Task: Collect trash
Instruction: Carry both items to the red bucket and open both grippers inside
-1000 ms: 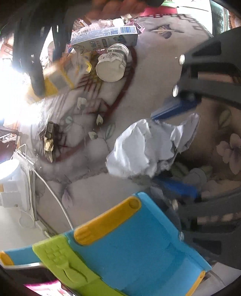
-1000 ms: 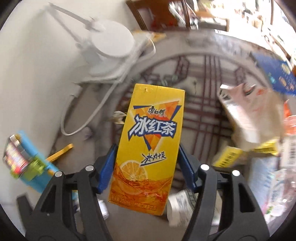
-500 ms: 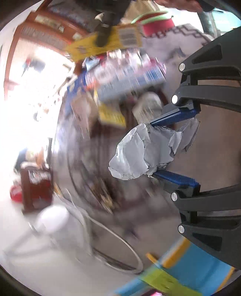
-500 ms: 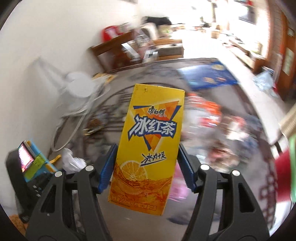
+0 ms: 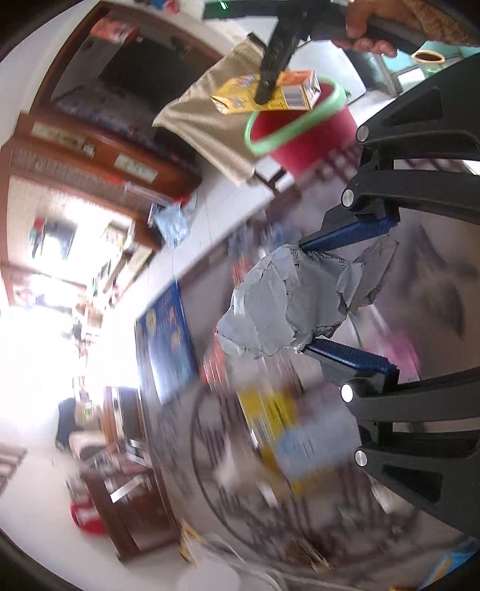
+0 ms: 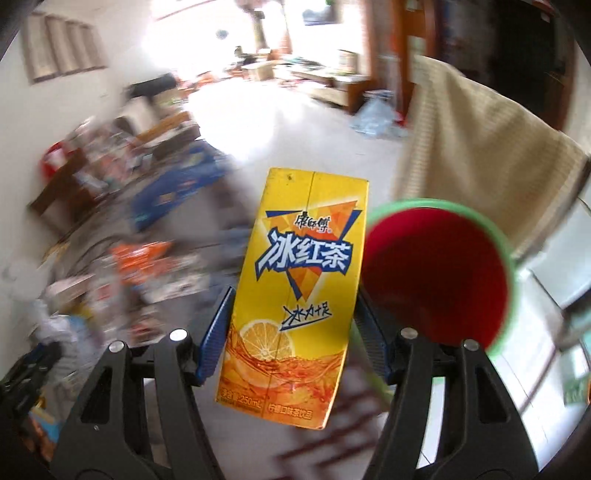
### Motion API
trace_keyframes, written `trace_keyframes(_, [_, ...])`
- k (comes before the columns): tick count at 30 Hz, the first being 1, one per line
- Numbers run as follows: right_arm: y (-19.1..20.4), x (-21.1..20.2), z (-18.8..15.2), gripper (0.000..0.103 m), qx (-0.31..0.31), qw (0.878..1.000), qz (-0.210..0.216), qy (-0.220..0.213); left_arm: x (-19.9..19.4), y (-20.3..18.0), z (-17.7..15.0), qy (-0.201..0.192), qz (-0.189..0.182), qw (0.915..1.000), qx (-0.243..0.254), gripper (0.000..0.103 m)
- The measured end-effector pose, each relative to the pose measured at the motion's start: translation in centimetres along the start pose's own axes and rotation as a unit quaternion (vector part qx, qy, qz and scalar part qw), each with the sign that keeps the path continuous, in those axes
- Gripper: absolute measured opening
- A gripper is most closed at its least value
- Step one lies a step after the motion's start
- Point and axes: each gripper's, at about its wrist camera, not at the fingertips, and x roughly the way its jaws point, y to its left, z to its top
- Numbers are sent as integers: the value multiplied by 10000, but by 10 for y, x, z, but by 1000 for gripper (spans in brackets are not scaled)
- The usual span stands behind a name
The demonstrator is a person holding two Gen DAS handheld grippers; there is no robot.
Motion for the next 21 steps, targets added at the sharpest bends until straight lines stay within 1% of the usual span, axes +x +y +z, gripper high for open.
trace_keyframes(2, [-35, 12, 4, 62, 194, 9995, -200, 126, 14, -29, 11, 7, -208, 9997, 113, 46])
trace_keyframes(6, [-77, 31, 10, 63, 493, 9976, -348, 348, 36, -88, 28, 40, -649, 9971, 395, 46])
trace_keyframes(8, [-90, 34, 11, 73, 606, 9969, -358, 363, 45, -114, 33, 102, -882, 9946, 528, 47])
trace_keyframes(9, [-97, 32, 11, 80, 635, 9967, -372, 332, 48, -123, 35, 131, -978, 9934, 578, 47])
trace_keyframes(10, [-106, 31, 13, 82, 667, 9966, -385, 286, 58, -142, 38, 202, -1111, 9913, 679, 47])
trace_keyframes(12, [-122, 26, 14, 84, 738, 9961, -445, 201, 68, -167, 40, 308, -1306, 9875, 826, 47])
trace_keyframes(15, [-155, 18, 18, 86, 944, 9939, -566, 73, 83, -212, 41, 471, -1676, 9781, 1138, 47])
trace_keyframes(19, [-191, 0, 16, 86, 1250, 9888, -805, -126, 102, -255, 36, 675, -1943, 9671, 1496, 47])
trace_keyframes(20, [-200, -5, 15, 87, 1319, 9874, -860, -165, 108, -264, 35, 739, -2007, 9638, 1589, 48])
trace_keyframes(21, [-207, -10, 13, 87, 1366, 9864, -895, -189, 111, -273, 33, 775, -2018, 9619, 1676, 52])
